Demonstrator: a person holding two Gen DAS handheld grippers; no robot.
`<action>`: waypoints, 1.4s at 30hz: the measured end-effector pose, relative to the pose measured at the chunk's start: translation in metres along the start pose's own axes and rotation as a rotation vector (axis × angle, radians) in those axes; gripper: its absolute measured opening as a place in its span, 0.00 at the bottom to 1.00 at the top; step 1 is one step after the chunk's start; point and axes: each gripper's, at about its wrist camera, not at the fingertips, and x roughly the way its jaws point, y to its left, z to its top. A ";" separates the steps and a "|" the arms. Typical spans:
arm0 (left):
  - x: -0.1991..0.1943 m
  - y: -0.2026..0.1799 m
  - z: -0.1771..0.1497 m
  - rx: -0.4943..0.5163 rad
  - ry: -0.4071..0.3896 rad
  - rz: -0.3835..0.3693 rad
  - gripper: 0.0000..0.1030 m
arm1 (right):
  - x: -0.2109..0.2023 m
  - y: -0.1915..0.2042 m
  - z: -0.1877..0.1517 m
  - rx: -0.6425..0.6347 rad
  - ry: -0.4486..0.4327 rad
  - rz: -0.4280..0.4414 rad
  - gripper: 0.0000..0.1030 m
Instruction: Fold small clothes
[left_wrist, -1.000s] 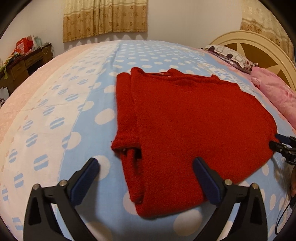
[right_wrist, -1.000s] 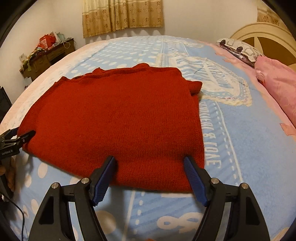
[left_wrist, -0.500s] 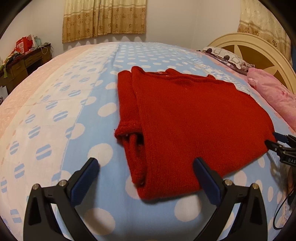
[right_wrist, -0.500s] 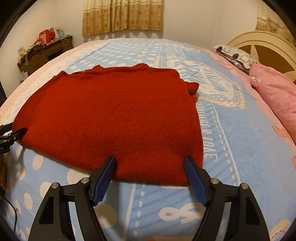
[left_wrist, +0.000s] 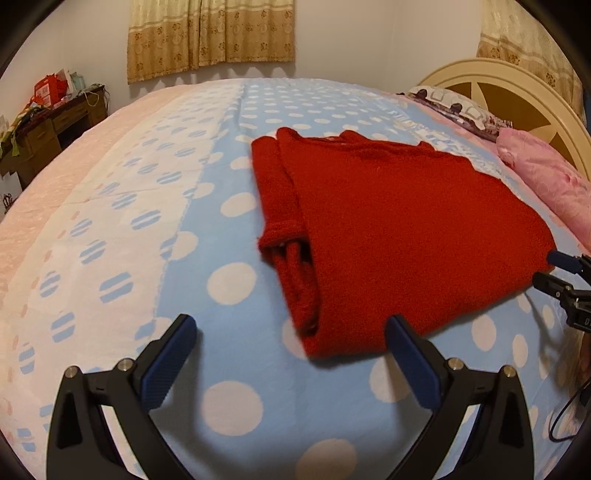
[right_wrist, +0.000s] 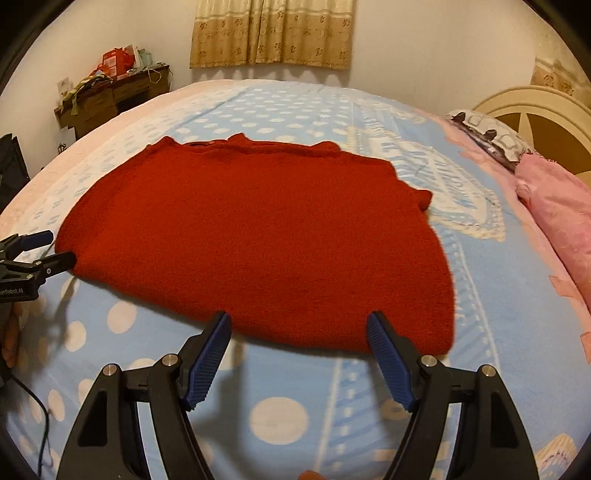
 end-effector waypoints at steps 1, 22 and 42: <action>-0.003 0.001 0.000 0.008 -0.005 0.007 1.00 | -0.001 0.003 0.001 -0.006 -0.004 0.001 0.74; -0.010 0.043 0.016 0.042 -0.032 0.097 1.00 | -0.009 0.144 0.020 -0.390 -0.145 0.050 0.74; -0.001 0.080 0.053 -0.092 -0.076 -0.044 1.00 | 0.022 0.229 0.013 -0.596 -0.239 -0.012 0.73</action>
